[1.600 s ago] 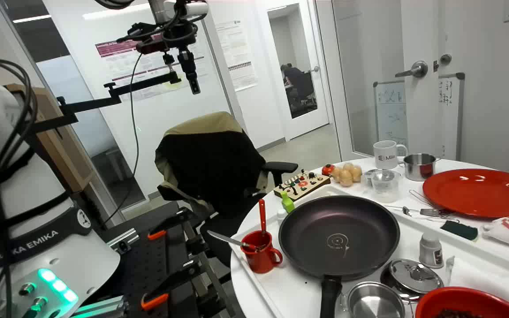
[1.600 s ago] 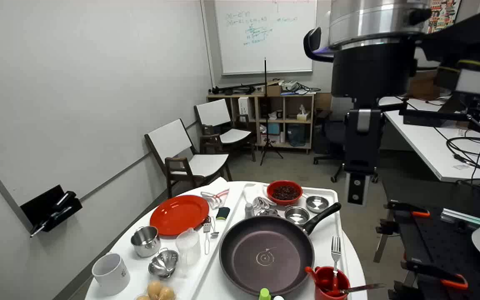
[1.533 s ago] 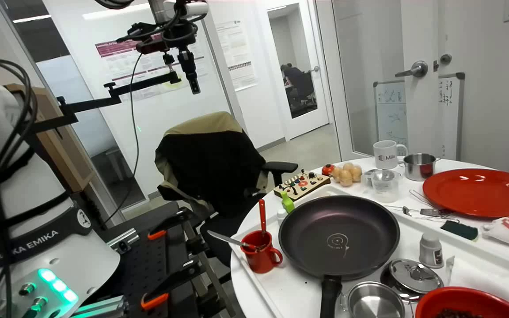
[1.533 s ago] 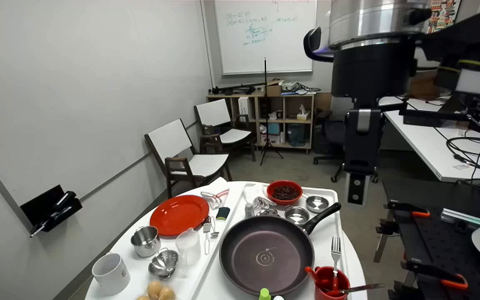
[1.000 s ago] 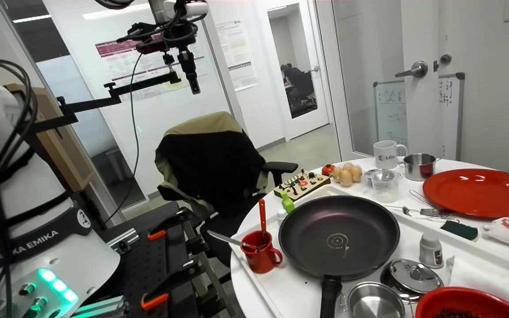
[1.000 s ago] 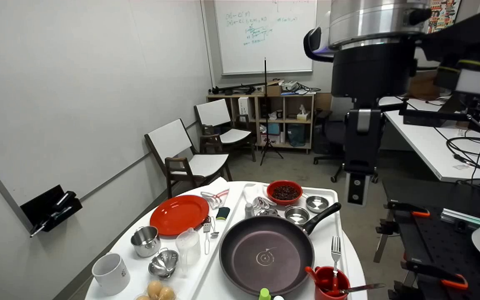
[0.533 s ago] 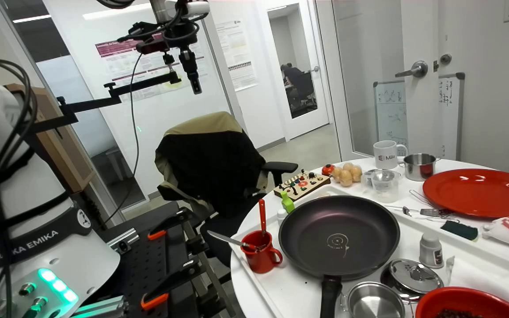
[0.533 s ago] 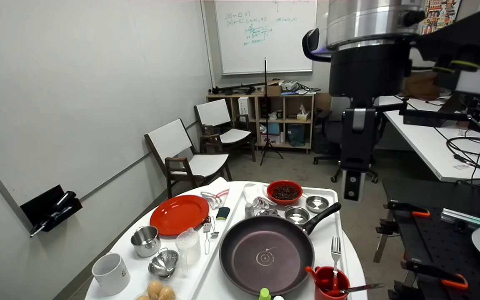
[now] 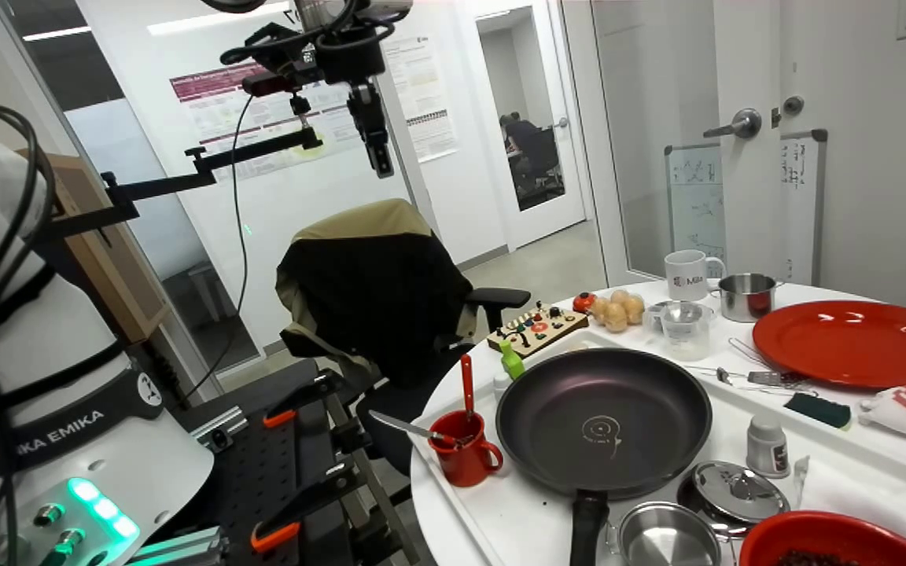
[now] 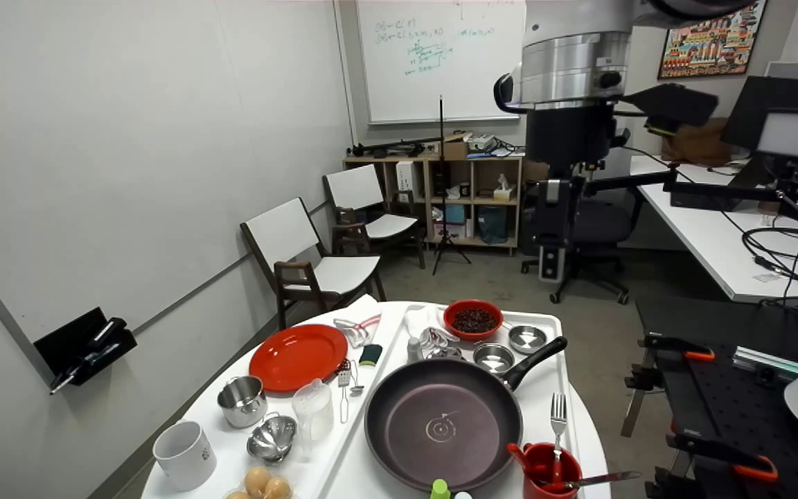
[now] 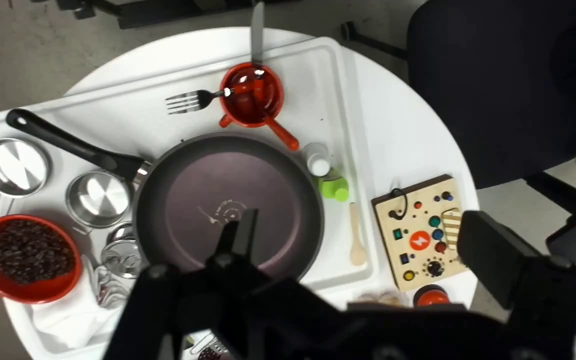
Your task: Put the lid on the silver pot
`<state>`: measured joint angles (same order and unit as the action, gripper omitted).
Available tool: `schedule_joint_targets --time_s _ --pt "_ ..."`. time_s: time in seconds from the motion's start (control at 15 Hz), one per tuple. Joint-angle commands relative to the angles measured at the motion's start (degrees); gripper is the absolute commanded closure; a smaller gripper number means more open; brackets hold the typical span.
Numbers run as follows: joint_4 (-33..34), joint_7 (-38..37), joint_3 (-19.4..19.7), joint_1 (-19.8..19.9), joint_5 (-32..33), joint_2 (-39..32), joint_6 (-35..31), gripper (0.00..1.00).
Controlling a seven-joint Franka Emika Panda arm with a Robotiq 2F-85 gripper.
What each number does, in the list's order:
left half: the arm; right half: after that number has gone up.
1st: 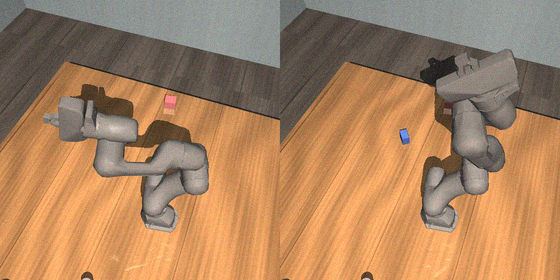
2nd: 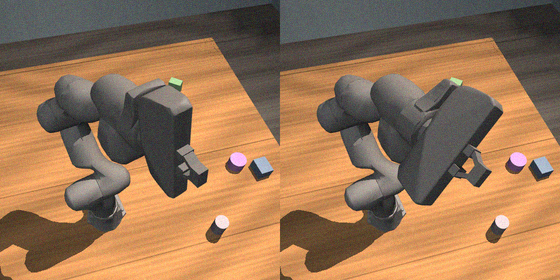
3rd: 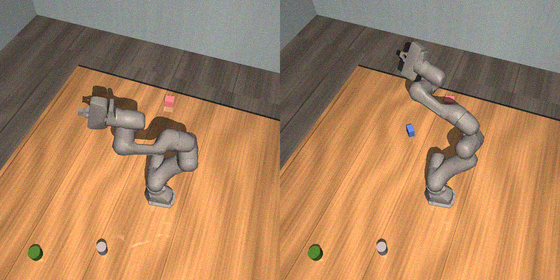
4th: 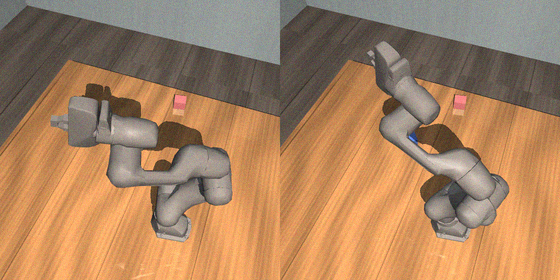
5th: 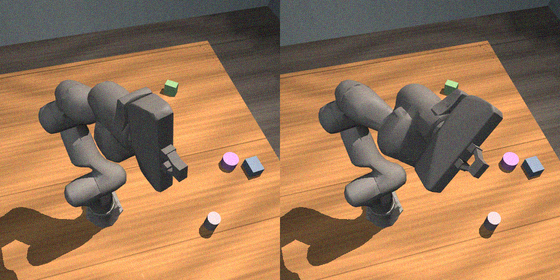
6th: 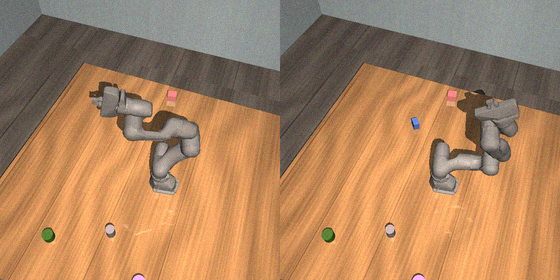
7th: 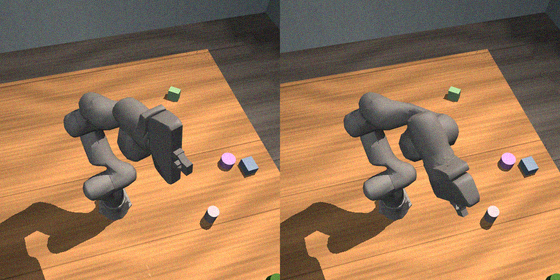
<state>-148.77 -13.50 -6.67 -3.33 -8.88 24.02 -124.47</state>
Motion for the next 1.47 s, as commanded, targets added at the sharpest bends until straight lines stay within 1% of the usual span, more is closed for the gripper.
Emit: schedule_joint_targets --time_s 0.0,0.2,0.33,0.47,0.6,0.73,0.87,1.0,1.13,1.27,1.4 --pt "1.2 6.6 5.1 4.7 5.9 -1.2 0.2 0.0" --pt "3.6 11.8 9.9 8.6 9.3 -4.2 -1.2 0.0" --pt "6.4 19.0 13.6 9.7 9.9 -7.9 -1.6 0.0" --pt "9.8 26.1 16.4 10.4 10.7 -12.3 -1.9 0.0" --pt "14.8 33.9 19.0 10.7 10.0 -17.6 -1.5 0.0" --pt "20.2 41.5 20.5 11.2 9.0 -23.1 -1.3 0.0" --pt "26.3 48.4 21.1 12.1 7.4 -29.2 -0.8 0.0" --pt "32.8 53.8 20.5 14.0 5.8 -35.9 0.3 0.0" --pt "38.8 58.6 18.9 16.1 5.0 -42.4 1.0 0.0" --pt "44.7 61.6 16.8 18.0 5.0 -48.8 2.1 0.0" --pt "50.4 64.1 14.6 19.4 6.4 -54.7 3.7 0.0"
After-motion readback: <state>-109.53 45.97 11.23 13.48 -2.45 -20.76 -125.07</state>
